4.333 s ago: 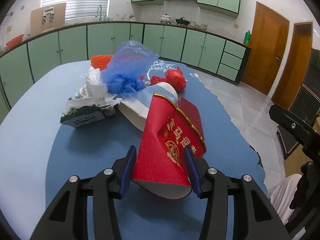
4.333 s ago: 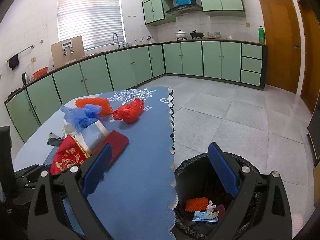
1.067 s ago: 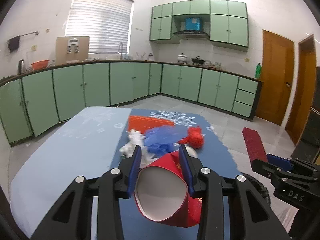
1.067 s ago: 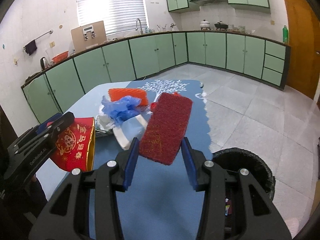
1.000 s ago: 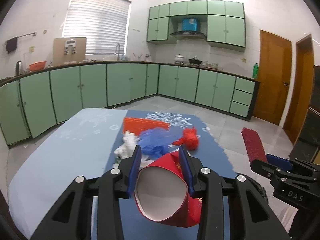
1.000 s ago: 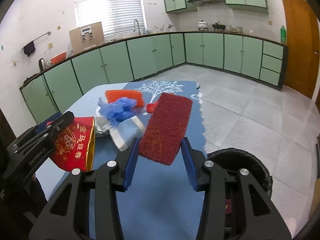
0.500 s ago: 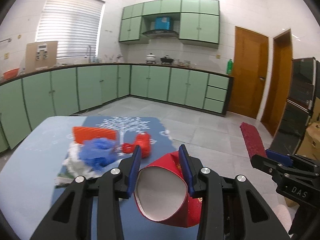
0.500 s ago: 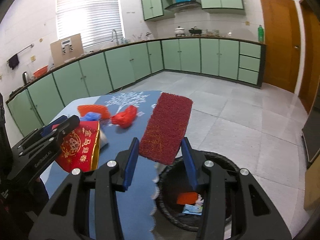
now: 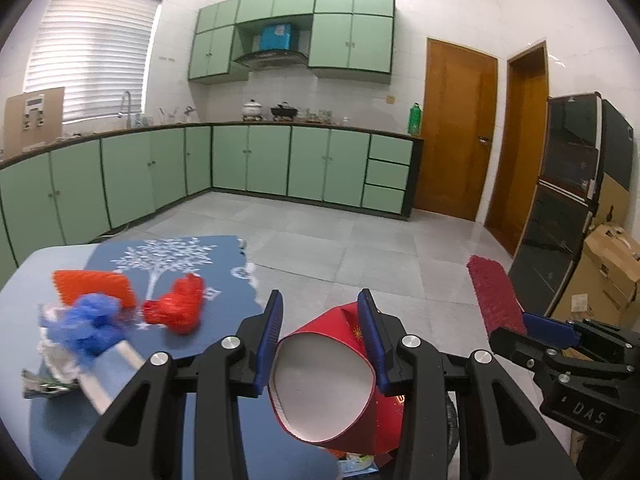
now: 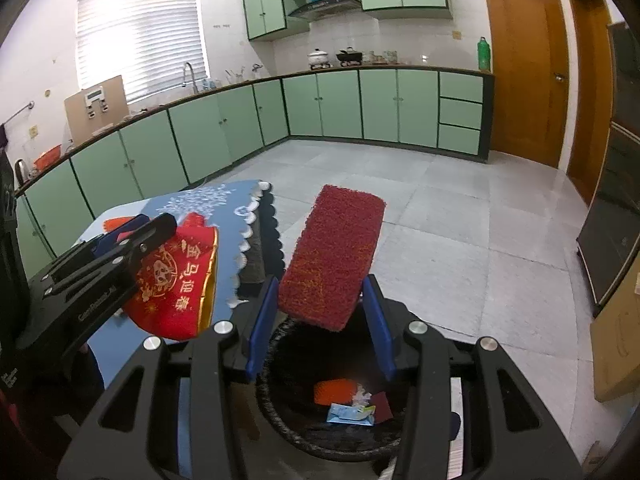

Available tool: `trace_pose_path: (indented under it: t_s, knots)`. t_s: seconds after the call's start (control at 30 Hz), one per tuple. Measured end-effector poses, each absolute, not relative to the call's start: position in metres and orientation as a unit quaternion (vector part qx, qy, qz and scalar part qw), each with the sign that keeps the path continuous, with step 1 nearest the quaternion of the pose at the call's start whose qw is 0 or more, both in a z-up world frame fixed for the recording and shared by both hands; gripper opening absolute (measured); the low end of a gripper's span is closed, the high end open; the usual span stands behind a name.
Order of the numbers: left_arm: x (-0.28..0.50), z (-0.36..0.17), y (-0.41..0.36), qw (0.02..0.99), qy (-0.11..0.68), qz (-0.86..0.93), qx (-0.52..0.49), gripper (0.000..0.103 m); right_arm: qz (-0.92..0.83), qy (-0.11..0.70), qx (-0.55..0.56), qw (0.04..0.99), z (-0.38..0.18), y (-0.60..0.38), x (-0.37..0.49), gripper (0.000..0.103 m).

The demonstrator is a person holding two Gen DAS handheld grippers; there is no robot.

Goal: Collect trash
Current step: 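Carry the red cone and red scrub pad over the black bin and release both, then move both open grippers back over the trash on the table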

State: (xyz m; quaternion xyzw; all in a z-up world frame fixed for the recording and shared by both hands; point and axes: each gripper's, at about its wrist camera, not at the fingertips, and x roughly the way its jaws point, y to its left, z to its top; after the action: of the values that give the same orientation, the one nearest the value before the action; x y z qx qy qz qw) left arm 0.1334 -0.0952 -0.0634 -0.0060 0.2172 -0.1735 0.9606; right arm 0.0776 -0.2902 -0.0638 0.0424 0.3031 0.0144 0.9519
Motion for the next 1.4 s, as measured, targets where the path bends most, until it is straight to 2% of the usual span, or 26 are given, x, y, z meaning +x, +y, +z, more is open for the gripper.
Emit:
trace_pose_path:
  t_s: [0.6,0.73,0.83,0.87,0.9,1.0,1.03,1.1,1.23,1.3,1.4]
  knots:
    - [0.19,-0.107,-0.152,0.942,0.268,-0.199,0.016,0.038,-0.018,0.36,0.071,0.93,-0.123,-0.339,0.112,0.042]
    - [0.197,-0.114,-0.16,0.939,0.278,-0.204,0.019,0.039,-0.024,0.371,0.074,0.925,-0.133,-0.343,0.122,0.045]
    - [0.204,-0.117,-0.162,0.934,0.288,-0.212,0.014,0.04,-0.03,0.376,0.075,0.923,-0.137,-0.345,0.126,0.053]
    - [0.206,-0.117,-0.162,0.933,0.289,-0.214,0.012,0.044,-0.031,0.378,0.077,0.922,-0.139,-0.347,0.127,0.054]
    - [0.207,-0.117,-0.161,0.933,0.29,-0.214,0.009,0.053,-0.033,0.379,0.077,0.921,-0.141,-0.349,0.127,0.059]
    - [0.206,-0.116,-0.158,0.934,0.288,-0.21,0.007,0.056,-0.043,0.38,0.078,0.921,-0.141,-0.35,0.124,0.07]
    - [0.206,-0.115,-0.156,0.934,0.288,-0.209,0.006,0.056,-0.046,0.379,0.078,0.921,-0.141,-0.35,0.122,0.079]
    - [0.205,-0.111,-0.15,0.936,0.286,-0.205,0.002,0.06,-0.053,0.374,0.076,0.923,-0.137,-0.349,0.118,0.089]
    - [0.195,-0.1,-0.132,0.942,0.276,-0.191,0.002,0.071,-0.053,0.364,0.08,0.926,-0.128,-0.346,0.111,0.093]
    - [0.191,-0.093,-0.122,0.945,0.271,-0.181,0.001,0.08,-0.051,0.356,0.088,0.929,-0.121,-0.343,0.107,0.094]
    - [0.18,-0.082,-0.097,0.951,0.263,-0.165,-0.01,0.085,-0.046,0.341,0.098,0.934,-0.11,-0.337,0.101,0.095]
